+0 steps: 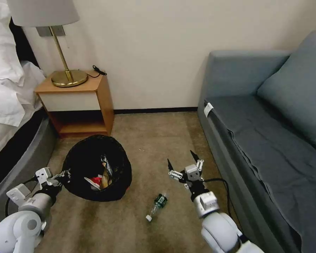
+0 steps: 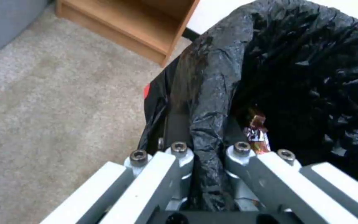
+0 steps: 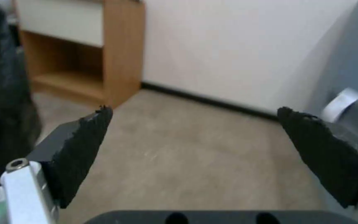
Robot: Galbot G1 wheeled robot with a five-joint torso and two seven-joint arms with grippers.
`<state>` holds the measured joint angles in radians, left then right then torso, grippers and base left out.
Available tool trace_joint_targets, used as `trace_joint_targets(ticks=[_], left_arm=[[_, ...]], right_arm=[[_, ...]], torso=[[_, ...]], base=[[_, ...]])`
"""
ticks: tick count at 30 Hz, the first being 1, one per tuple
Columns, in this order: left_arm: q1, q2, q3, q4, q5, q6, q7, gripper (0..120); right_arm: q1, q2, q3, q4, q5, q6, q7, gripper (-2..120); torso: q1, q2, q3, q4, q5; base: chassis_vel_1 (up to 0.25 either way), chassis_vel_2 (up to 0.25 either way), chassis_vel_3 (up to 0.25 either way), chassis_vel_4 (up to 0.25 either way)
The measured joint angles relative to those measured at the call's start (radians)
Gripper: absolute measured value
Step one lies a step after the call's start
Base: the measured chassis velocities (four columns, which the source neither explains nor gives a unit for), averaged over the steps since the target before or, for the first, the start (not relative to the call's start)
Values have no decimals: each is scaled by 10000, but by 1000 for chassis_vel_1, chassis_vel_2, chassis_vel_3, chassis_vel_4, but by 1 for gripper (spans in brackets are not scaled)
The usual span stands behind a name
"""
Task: Pick up the trash bin, then pick up the garbage on the floor and place it into the trash bin.
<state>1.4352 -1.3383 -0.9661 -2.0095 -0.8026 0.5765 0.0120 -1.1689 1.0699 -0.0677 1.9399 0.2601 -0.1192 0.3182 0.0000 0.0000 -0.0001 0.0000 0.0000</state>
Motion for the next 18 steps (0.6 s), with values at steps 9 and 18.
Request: trace_joint_targets(ticks=[9,18], left_arm=[[-4,-55,-176,52,-2,-7,97,4],[-214,384,-877,813,15,-187,426,4]], right_arm=[[2882,-101,-3049,-1112,4665,-1470,2065,100],[5890,1996,-5127,-3785,9121,-3236,4502,100]], torso=[[1,0,1,-3,-4],[1,-1,1,5,-3]], base=[[0,0,0,0],[0,0,0,0]])
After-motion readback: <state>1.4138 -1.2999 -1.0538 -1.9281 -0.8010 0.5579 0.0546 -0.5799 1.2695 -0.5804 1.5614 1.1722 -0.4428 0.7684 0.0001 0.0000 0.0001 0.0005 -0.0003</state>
